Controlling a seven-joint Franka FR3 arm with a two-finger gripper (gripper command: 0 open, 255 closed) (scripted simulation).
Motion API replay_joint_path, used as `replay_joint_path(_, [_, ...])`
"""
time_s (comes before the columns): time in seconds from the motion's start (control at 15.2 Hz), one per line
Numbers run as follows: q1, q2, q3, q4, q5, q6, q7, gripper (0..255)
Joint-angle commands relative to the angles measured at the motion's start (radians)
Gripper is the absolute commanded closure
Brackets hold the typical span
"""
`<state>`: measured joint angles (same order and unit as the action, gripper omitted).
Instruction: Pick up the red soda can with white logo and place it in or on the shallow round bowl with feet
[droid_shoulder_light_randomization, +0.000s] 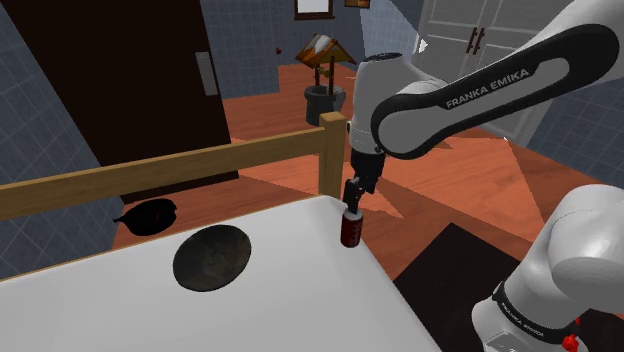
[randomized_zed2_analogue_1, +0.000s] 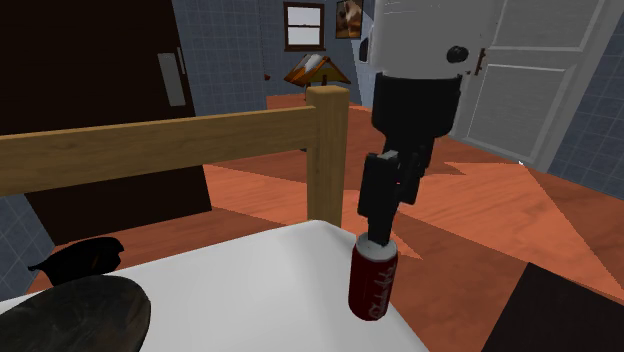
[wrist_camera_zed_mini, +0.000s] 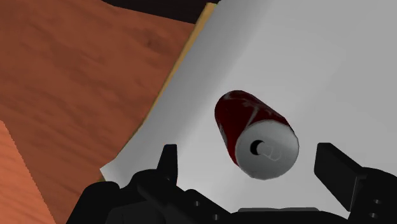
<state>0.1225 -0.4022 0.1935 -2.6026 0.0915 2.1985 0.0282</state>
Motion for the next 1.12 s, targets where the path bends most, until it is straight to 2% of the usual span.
replay_joint_path(0.0, [0.007,0.068,0.026,0.012,-0.004,0.061,0.025,0])
replay_joint_path(0.59, [0.004,0.163,0.042,-0.031,-0.017,0.198,0.041,0])
replay_joint_path(1.06, [0.004,0.162,0.042,-0.031,-0.017,0.198,0.041,0])
